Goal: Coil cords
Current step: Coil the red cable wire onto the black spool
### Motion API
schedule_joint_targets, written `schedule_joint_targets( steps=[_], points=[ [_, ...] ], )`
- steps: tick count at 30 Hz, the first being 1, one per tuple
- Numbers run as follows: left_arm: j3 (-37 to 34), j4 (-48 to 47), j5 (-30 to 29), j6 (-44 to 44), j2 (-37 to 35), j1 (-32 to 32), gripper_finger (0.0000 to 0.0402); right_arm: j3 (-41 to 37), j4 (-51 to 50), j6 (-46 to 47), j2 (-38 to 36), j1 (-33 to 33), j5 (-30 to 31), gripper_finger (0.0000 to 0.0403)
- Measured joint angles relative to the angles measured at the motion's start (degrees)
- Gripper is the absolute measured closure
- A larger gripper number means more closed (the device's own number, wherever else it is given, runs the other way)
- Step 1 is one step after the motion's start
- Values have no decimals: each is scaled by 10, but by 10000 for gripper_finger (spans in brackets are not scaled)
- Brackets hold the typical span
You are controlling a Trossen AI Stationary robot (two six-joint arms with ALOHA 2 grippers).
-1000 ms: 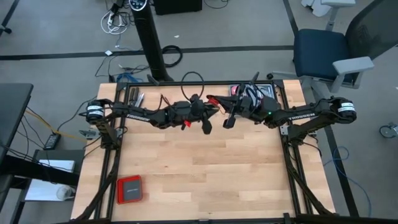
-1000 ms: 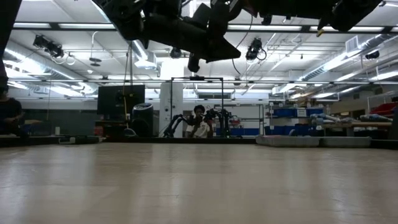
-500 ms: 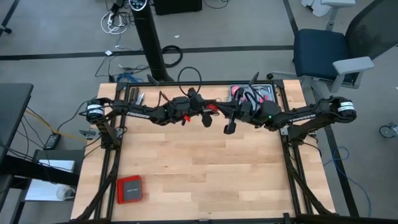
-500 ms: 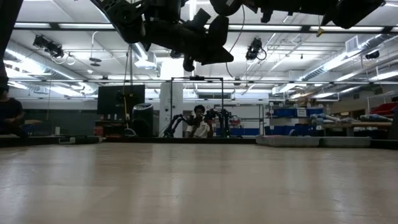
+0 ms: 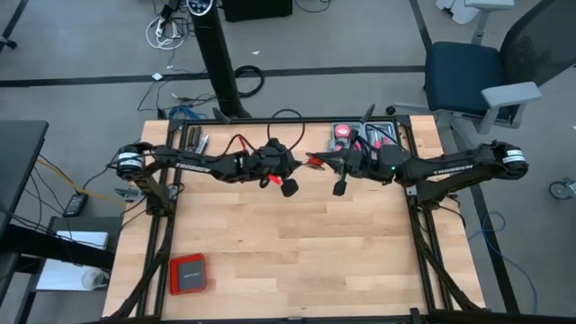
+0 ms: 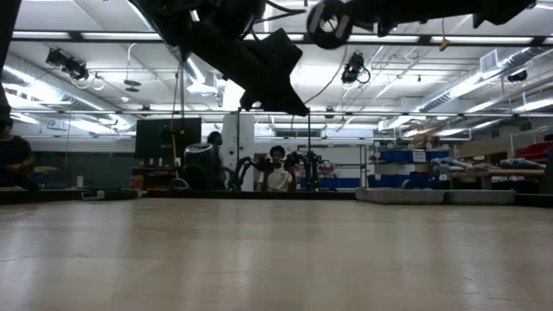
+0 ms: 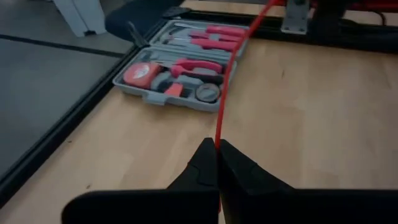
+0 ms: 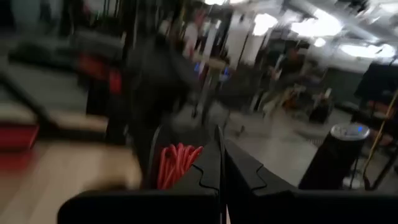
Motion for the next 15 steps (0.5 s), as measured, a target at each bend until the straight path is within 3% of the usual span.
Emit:
schedule_joint_targets(
  steps=[10,15],
  points=[
    [0,-99,25,1,-79,-1,401,0,-191,-27,-49,-22,-39,401],
    [0,-93,61,-16,-110,-3,401,0,-217,-57,-36,-24,18,401]
  ],
)
